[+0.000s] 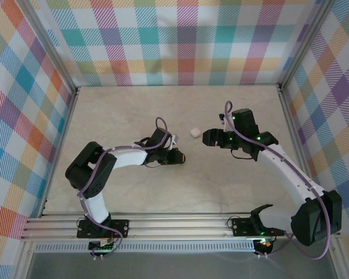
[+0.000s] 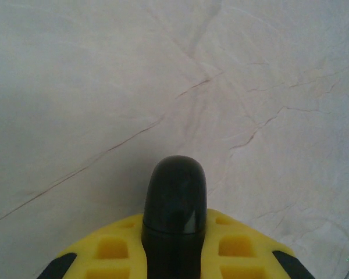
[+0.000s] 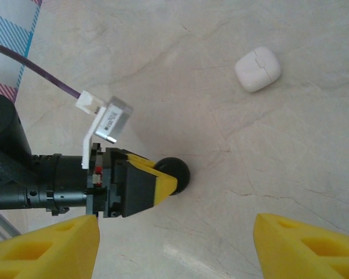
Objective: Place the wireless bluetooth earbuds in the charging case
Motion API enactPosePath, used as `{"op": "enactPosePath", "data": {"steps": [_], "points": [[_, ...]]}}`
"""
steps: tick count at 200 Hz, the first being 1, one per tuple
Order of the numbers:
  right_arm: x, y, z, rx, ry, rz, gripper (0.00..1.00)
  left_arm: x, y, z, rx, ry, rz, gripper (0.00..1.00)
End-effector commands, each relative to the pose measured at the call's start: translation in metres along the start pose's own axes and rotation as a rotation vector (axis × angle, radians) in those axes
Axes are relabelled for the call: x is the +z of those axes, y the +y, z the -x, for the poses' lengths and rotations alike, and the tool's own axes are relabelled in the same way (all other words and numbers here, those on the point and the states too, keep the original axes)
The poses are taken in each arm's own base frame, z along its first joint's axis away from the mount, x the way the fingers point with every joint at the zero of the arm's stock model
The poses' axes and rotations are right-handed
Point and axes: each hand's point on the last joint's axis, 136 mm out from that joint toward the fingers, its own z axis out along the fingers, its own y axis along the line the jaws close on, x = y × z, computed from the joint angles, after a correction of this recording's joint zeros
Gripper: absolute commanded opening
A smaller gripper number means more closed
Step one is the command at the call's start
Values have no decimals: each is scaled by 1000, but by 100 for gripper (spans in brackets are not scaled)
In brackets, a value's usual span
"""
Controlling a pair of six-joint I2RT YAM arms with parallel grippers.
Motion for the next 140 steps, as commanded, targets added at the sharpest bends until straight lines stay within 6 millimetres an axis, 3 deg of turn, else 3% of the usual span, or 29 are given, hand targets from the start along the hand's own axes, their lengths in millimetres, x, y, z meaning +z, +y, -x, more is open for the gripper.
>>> {"op": "enactPosePath", "data": {"steps": [1, 26, 45, 59, 97, 140], "points": [[2, -10, -4, -7, 14, -23, 71, 11, -22, 9, 0, -14, -41, 0], [2, -15, -5, -2, 20, -33, 72, 19, -20, 6, 1, 2, -5, 6], [1, -17, -3, -6, 14, -37, 74, 20, -14, 3, 0, 12, 26, 24], [-1, -19, -2, -11, 7, -41, 75, 16, -11, 2, 15, 15, 56, 30], [-5, -34, 4, -20, -30, -116, 84, -8, -12, 12, 84, -18, 130, 39], [-5, -66, 13, -20, -89, -237, 95, -42, -21, 25, 145, -69, 184, 50]]}}
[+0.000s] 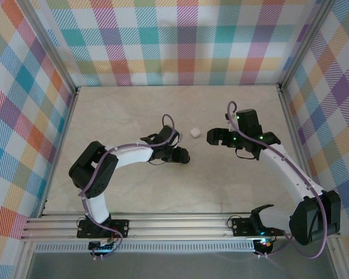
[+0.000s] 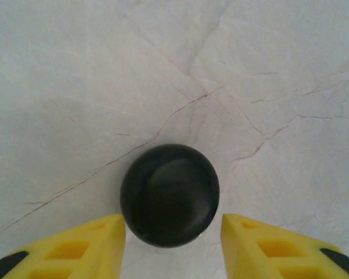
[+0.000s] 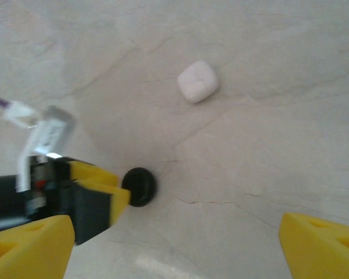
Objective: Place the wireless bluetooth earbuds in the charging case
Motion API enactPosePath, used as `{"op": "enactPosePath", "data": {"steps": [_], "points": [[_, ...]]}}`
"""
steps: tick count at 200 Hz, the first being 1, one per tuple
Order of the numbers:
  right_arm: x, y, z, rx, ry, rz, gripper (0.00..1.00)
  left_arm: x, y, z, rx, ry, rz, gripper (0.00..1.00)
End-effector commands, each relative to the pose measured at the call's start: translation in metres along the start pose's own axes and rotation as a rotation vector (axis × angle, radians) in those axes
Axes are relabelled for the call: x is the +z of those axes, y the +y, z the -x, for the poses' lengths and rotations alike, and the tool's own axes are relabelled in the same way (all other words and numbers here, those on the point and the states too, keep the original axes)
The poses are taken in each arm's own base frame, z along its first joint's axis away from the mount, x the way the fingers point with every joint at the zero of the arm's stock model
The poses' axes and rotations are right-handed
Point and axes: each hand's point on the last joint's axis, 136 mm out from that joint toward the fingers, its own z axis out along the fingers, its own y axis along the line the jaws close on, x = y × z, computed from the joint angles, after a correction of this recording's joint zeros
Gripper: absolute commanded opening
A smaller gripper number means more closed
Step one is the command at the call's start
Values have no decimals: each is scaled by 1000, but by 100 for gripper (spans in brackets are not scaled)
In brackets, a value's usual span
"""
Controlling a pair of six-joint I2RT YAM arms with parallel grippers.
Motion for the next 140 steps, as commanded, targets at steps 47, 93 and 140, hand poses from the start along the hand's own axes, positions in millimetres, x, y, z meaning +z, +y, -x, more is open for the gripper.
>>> {"op": "enactPosePath", "data": {"steps": [47, 93, 140], "points": [[-14, -85, 20, 8, -167, -358, 100, -80, 3, 34, 128, -129, 124, 70], [-24, -118, 31, -166, -302, -539, 100, -161, 59, 80, 236, -386, 392, 100], [-29, -140, 19, -166, -508, -548, 100, -214, 165, 90, 174, -636, 682, 100]]}}
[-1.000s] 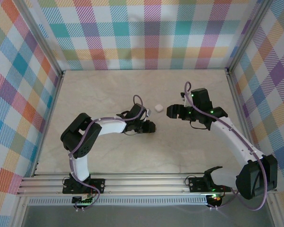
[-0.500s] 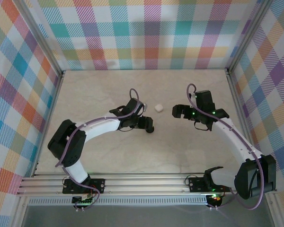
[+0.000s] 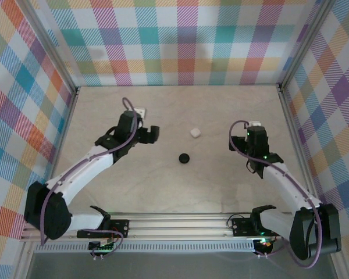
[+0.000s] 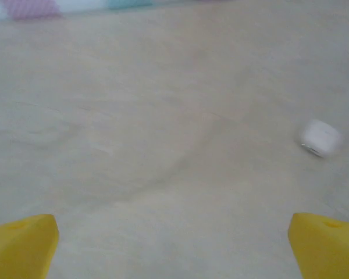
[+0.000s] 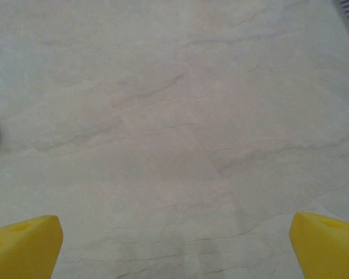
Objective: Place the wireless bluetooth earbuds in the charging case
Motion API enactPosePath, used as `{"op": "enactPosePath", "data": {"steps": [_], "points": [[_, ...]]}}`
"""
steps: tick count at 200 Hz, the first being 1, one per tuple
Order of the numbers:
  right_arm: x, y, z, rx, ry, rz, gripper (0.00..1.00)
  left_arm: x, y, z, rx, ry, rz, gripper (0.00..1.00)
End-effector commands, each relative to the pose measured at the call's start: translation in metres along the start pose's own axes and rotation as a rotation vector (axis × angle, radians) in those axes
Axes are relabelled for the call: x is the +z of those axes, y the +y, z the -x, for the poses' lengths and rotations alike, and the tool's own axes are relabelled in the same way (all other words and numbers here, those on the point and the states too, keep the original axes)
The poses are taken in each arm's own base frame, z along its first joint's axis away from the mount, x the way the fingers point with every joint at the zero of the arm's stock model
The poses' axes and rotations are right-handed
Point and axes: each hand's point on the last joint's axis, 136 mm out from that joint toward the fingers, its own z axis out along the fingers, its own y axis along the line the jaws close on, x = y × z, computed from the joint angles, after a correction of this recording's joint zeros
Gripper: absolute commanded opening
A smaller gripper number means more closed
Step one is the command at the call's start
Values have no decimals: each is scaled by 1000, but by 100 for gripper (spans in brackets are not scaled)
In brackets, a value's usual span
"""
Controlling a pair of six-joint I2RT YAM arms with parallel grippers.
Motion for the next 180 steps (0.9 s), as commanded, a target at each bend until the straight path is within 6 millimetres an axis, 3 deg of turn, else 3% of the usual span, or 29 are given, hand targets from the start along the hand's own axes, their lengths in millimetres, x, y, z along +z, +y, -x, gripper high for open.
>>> {"op": "enactPosePath", "data": {"steps": [1, 17, 30, 54, 86, 132, 180], "points": [[0, -15, 21, 22, -193, -44, 100, 10, 68, -11, 23, -74, 223, 100], [10, -12, 17, 10, -207, -26, 100, 15, 99, -28, -60, -111, 283, 100], [15, -2, 18, 3, -208, 25, 100, 17, 113, -40, -118, -151, 288, 100], [25, 0, 17, 13, -225, 30, 100, 25, 114, -54, -128, -207, 223, 100], [40, -5, 0, -32, -228, -10, 100, 34, 115, -63, -108, -258, 189, 100], [48, 5, 21, -27, -371, 82, 100, 31, 127, -70, -151, -353, 195, 100], [68, 1, 5, 1, -344, 81, 100, 50, 121, -82, -128, -314, 152, 100]]}}
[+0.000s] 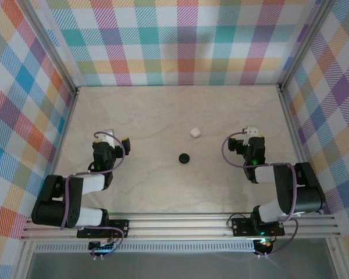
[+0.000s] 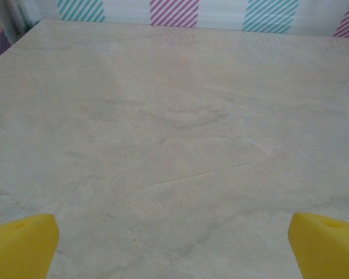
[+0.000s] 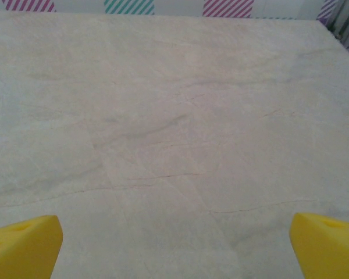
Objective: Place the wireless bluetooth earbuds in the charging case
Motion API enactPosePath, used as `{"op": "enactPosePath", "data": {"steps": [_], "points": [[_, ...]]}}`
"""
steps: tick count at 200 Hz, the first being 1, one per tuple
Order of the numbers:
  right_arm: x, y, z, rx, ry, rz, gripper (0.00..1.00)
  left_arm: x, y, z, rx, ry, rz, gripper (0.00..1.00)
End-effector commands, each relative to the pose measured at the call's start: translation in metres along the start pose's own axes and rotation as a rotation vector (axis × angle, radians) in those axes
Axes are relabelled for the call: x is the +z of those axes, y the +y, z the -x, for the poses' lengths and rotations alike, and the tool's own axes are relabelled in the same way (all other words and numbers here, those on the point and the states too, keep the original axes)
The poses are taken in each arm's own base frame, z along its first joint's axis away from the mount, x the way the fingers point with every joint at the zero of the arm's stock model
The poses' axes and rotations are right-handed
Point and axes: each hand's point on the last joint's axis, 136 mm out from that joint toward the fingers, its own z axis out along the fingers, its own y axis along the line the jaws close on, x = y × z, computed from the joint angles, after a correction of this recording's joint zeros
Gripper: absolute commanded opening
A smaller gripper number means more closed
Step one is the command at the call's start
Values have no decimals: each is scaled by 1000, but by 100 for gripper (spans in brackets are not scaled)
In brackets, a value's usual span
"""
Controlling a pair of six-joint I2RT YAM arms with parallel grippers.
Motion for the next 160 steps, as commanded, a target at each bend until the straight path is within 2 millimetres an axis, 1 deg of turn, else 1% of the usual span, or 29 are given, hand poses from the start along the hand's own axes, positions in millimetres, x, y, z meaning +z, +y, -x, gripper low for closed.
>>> {"op": "enactPosePath", "data": {"steps": [1, 8, 20, 26, 32, 38, 47, 60, 160], "points": [[2, 1, 20, 30, -109, 25, 100, 7, -6, 7, 8, -44, -42, 100], [6, 0, 23, 26, -124, 21, 100, 11, -7, 3, 15, -30, -51, 100], [8, 5, 18, 24, -67, 62, 100, 22, -13, -8, 31, 0, -77, 100], [10, 4, 20, 28, -83, 64, 100, 27, -16, -6, 34, 4, -94, 100], [10, 4, 19, 33, -70, 62, 100, 31, -19, -9, 45, 56, -109, 100], [12, -1, 18, 49, -50, 43, 100, 35, -18, -10, 35, 84, -102, 100], [15, -9, 17, 81, -34, 17, 100, 35, -12, -8, 10, 69, -89, 100], [15, -12, 18, 94, -34, 19, 100, 38, -8, -9, 0, 81, -64, 100], [14, -11, 17, 92, -32, 24, 100, 37, -7, -9, 2, 82, -62, 100]]}}
